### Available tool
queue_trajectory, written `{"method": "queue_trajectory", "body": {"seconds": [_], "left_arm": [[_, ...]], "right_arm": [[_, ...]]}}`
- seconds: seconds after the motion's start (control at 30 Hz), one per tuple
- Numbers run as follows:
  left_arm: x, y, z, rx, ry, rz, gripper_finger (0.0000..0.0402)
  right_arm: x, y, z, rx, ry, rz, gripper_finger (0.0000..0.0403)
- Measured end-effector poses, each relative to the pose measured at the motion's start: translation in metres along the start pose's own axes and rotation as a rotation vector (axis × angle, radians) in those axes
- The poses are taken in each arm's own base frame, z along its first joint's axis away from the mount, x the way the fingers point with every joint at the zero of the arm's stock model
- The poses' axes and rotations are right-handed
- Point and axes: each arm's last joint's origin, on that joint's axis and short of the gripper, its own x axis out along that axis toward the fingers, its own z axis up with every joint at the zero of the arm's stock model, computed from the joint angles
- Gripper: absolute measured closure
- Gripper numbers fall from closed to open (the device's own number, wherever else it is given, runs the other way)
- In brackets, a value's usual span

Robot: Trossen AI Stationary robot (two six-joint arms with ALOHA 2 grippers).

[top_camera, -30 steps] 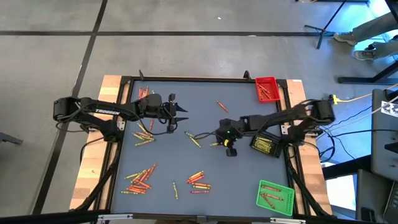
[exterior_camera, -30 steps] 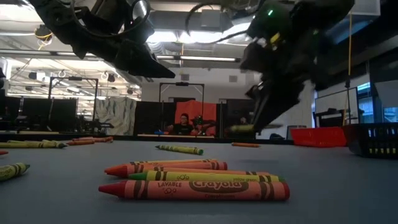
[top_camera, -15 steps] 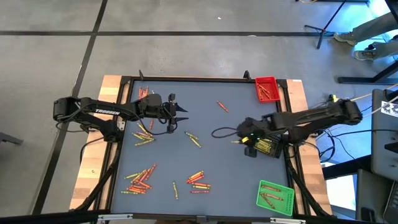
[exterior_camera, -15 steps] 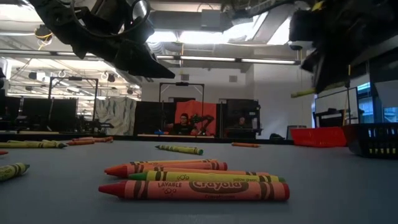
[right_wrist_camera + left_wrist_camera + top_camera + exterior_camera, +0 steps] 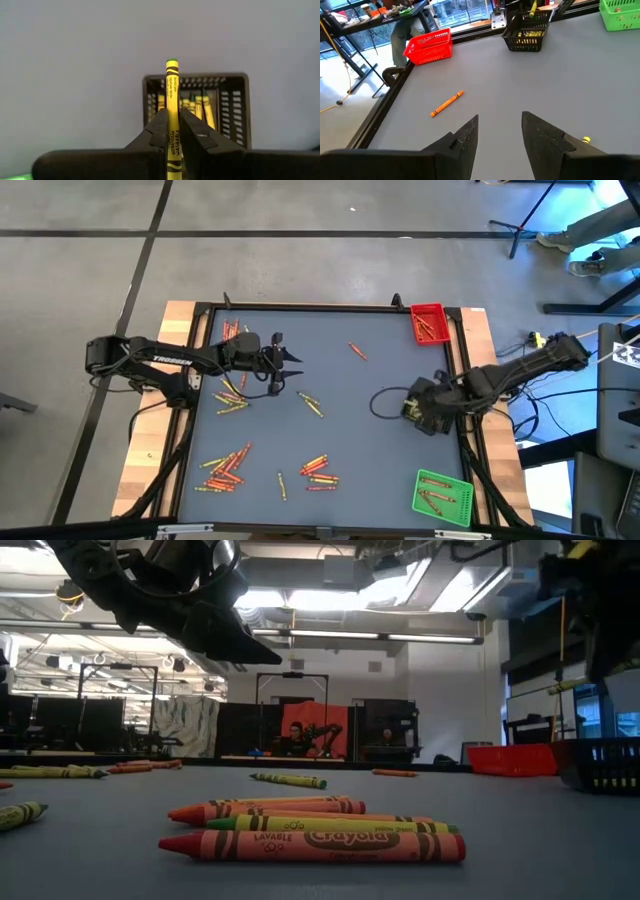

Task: Sort crayons
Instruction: Put the green crayon into the black basket

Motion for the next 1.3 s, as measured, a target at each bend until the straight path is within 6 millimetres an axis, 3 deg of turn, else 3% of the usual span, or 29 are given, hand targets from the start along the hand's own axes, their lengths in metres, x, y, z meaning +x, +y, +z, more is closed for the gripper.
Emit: {"method": "queue_trajectory", "body": {"seconds": [0.33,0.57,0.67,0.83,0.97,1.17,1.3], "left_arm": [[0.000,0.000,0.000,0.000,0.001,0.002,0.0266],[0.000,0.000,0.000,0.001,0.000,0.004,0.0266],[0.000,0.000,0.000,0.001,-0.001,0.005,0.0266],[0.000,0.000,0.000,0.001,-0.001,0.004,0.0266],[0.000,0.000,0.000,0.001,-0.004,0.005,0.0266],[0.000,0.001,0.001,0.002,-0.010,0.007,0.0266],[0.000,0.001,0.001,0.002,-0.010,0.006,0.0266]], "right_arm": [[0.038,-0.006,-0.042,0.051,0.088,-0.117,0.0374],[0.054,-0.010,-0.048,0.078,0.068,-0.136,0.0370],[0.054,-0.010,-0.047,0.092,0.064,-0.137,0.0342],[0.047,-0.008,-0.044,0.099,0.057,-0.126,0.0258],[0.030,-0.002,-0.032,0.089,-0.012,-0.107,0.0207],[0.015,0.018,-0.006,-0.012,-0.343,-0.018,0.0183],[0.020,0.030,0.010,-0.099,-0.511,0.000,0.0183]]}}
